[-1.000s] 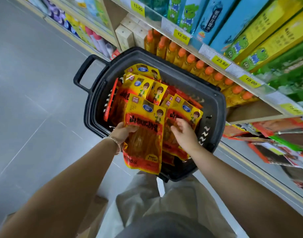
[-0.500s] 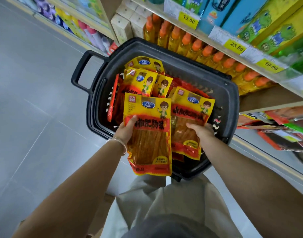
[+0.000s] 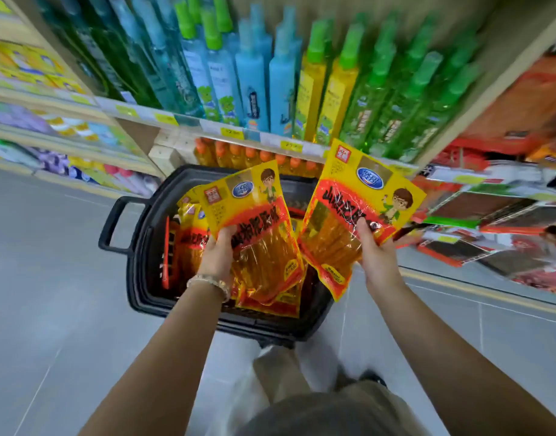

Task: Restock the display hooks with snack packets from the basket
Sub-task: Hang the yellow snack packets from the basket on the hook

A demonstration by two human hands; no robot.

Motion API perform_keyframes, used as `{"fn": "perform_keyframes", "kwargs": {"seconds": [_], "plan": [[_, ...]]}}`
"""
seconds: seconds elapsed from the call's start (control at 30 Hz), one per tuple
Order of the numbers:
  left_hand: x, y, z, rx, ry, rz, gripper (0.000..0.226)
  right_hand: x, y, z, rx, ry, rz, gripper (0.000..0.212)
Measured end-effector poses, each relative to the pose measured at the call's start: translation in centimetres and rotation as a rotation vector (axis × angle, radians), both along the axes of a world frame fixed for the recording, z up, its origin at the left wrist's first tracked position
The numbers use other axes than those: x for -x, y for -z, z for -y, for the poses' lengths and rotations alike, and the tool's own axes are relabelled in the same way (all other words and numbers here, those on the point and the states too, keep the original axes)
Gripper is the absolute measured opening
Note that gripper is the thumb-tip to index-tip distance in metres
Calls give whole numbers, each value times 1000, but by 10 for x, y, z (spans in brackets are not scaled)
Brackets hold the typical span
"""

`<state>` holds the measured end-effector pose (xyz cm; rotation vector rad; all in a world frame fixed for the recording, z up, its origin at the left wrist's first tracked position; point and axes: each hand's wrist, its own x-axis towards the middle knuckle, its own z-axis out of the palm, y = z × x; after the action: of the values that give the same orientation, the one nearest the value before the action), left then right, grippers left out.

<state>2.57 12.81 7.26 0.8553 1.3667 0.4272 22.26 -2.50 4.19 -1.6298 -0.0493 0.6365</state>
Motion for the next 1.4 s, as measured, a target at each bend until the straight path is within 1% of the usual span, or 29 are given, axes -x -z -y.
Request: {"fn": "perform_keyframes", "kwargs": {"seconds": [0.07,0.1,0.13,0.23,0.27,0.33,0.37,0.43,0.5,0.63,0.73,0.8,0.83,0.9,0.93,1.03,1.1,1.13,1.23,1.33,1.4], "plan": [[-30,-21,23,-81,55,-13,92,-23,-19,37,45,89,18,56],[-46,-31,38,-121,88,-12,95,-34,-26,60,53,120,30,60],[-64,-39,54,-175,125,-18,92,-45,-35,85,53,142,67,56],[-115,-57,113,-304,282,-54,72,-72,-57,168,88,171,218,34],[-131,-64,135,-346,334,-30,60,-80,-67,196,89,182,255,29],[-165,-74,179,-421,402,64,28,-100,-81,251,89,190,319,17],[-182,-78,201,-443,437,114,19,-111,-88,278,89,193,354,14],[-215,-86,238,-487,513,185,13,-133,-102,329,75,222,399,19],[-246,-97,268,-526,559,221,11,-153,-119,368,82,253,437,21],[-311,-129,308,-544,619,284,17,-202,-153,427,76,339,526,19],[-362,-160,327,-624,631,361,10,-245,-176,456,33,429,610,27],[-393,-183,335,-676,614,378,13,-273,-192,467,13,505,669,24],[-412,-196,341,-687,617,394,10,-289,-202,473,6,535,694,20],[-436,-214,343,-691,615,397,26,-312,-219,473,-21,581,695,14],[-449,-225,346,-708,627,420,31,-325,-228,473,-34,615,702,19],[-494,-255,352,-797,677,512,38,-371,-261,473,-108,673,719,32],[-521,-275,353,-794,668,584,48,-400,-285,471,-148,684,729,29],[-533,-285,354,-780,655,622,50,-414,-298,470,-169,678,740,26],[-562,-311,355,-767,605,712,36,-450,-334,466,-295,640,723,23],[-587,-332,355,-758,573,742,40,-482,-368,462,-413,595,716,25],[-601,-343,356,-765,574,756,26,-502,-388,457,-479,549,708,25]]}}
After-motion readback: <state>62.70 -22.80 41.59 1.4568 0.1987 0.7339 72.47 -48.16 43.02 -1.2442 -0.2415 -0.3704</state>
